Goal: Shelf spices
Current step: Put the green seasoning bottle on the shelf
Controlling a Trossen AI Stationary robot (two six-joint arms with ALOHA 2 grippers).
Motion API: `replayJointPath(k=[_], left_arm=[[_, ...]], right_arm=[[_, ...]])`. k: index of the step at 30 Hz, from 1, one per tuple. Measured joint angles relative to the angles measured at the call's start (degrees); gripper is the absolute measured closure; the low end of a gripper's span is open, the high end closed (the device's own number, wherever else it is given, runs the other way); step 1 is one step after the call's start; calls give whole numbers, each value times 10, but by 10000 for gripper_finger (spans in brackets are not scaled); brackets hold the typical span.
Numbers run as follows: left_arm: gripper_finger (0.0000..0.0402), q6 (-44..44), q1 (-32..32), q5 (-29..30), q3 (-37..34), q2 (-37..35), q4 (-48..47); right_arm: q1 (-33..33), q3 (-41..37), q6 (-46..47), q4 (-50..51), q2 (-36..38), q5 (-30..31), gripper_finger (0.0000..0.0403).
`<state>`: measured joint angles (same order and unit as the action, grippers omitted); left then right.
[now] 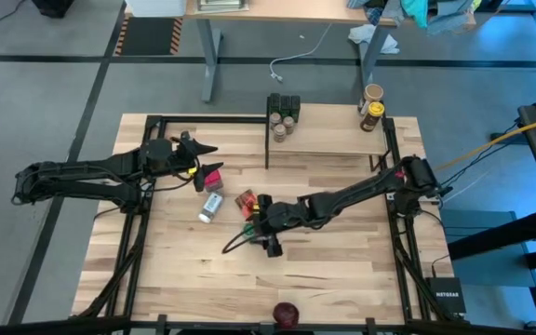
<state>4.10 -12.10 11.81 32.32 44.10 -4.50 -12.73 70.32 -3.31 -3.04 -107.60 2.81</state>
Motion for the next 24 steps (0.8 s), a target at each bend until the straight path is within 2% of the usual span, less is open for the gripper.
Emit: replayJointPath(k=[6,13,21,24], left_arm=[[151,0,0,0,0,0,-1],[151,0,0,0,0,0,-1],[150,3,0,0,0,0,-9],[150,1,0,0,0,0,-9]], right_arm=[[6,11,-1,-1,-33,-8,85],[20,15,-12,-16,-53,-16,110],[23,14,-22,-43,-60,-39,174],[23,14,-28,-45,-60,-30,196]])
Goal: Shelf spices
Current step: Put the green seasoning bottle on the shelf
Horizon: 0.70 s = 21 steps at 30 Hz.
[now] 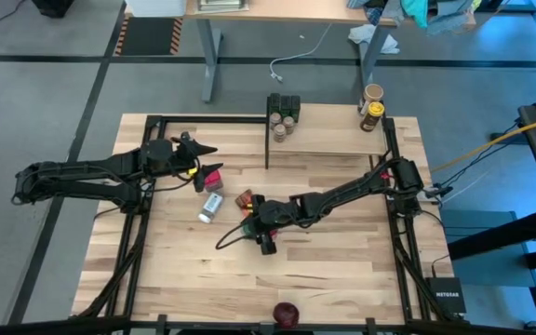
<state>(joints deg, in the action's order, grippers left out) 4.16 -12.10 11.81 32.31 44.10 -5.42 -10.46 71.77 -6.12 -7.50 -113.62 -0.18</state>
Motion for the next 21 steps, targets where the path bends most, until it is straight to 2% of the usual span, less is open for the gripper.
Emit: replayJointPath(k=[6,12,15,21], left_arm=[[151,0,0,0,0,0,0],[150,0,0,0,0,0,0],[150,0,0,0,0,0,0],[150,0,0,0,0,0,0]], right_arm=[[0,0,-5,0,0,52,196],[0,13,-10,22,5,62,196],[0,14,-18,34,28,66,196],[0,15,-31,49,99,112,196]])
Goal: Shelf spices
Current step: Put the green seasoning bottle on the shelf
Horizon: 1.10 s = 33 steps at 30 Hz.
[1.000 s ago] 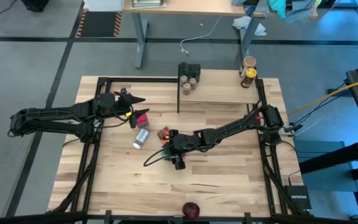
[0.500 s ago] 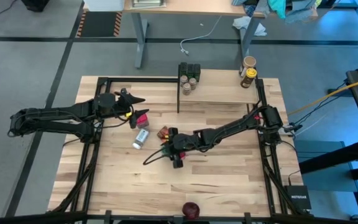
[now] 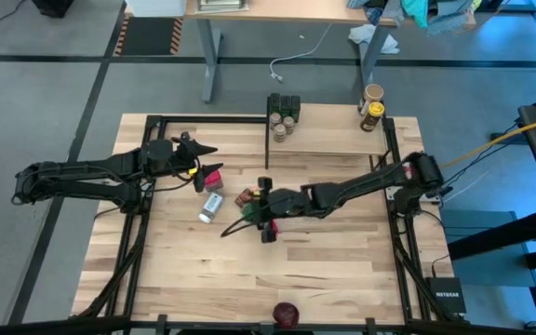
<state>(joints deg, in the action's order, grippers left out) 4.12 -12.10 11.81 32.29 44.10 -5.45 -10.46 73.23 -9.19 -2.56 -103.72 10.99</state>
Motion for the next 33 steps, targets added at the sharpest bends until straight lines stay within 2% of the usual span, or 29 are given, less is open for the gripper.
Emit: replayJointPath(k=[5,10,15,21,27,33], left_arm=[[150,0,0,0,0,0,0],[150,0,0,0,0,0,0],[150,0,0,0,0,0,-1],[150,0,0,0,0,0,-2],[150,0,0,0,0,0,0],[150,0,0,0,0,0,-7]], right_arm=[[3,0,-19,45,73,82,196],[20,0,-29,133,156,186,196],[61,0,-7,215,237,225,196],[149,-37,15,241,317,219,196],[286,-84,35,232,338,117,196],[362,-106,55,195,337,41,196]])
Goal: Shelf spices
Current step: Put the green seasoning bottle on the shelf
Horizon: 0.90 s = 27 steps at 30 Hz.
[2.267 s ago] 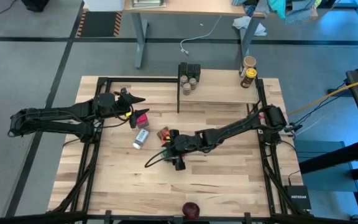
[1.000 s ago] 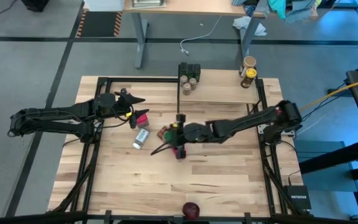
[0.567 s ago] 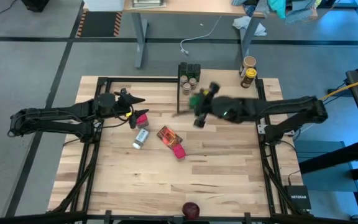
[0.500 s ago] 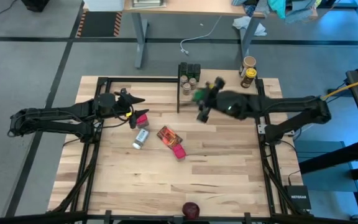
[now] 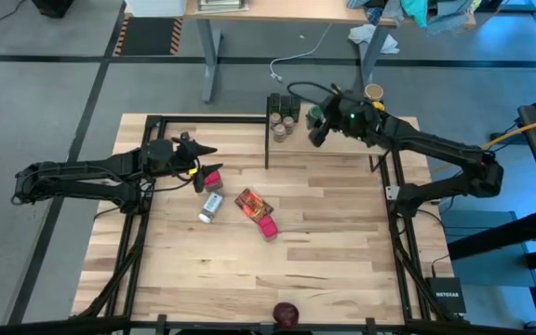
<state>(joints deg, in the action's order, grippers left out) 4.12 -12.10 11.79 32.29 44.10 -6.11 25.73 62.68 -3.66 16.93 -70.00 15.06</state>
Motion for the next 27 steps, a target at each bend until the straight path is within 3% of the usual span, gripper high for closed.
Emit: replayJointPath(k=[10,27], left_arm=[[150,0,-1,0,0,0,-7],[150,15,0,0,0,-3,-3]], right_arm=[[48,-2,22,-3,-2,-31,196],[51,-2,24,5,-24,-52,196]])
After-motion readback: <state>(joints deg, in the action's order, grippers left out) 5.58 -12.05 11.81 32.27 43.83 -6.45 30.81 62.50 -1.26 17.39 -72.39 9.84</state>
